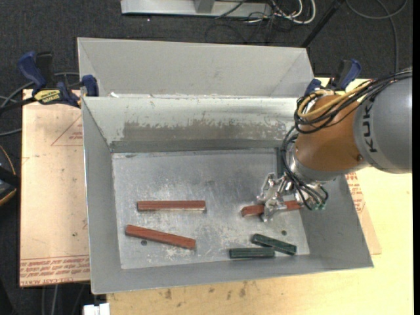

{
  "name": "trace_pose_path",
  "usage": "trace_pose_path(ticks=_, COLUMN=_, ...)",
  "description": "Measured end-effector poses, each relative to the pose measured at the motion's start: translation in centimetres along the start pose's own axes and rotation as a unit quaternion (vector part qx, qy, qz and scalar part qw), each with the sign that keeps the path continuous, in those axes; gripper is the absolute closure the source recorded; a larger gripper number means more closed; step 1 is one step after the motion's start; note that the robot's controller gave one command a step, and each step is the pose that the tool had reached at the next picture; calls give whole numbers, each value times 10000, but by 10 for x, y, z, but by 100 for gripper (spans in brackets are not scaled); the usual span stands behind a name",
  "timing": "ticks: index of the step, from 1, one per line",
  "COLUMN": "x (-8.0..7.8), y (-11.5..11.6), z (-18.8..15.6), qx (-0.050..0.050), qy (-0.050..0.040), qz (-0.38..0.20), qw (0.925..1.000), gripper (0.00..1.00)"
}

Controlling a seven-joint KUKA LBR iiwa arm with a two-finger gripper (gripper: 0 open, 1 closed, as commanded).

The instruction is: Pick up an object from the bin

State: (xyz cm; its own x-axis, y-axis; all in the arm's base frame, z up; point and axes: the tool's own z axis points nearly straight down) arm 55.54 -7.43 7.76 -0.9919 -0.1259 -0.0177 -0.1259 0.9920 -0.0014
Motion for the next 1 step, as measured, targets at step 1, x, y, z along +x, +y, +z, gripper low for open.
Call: trace_pose_path(ticks=1, x=-29, y=-16, z=-195, qx=-3, qy=65, qz=107, qw=9999, gripper=100)
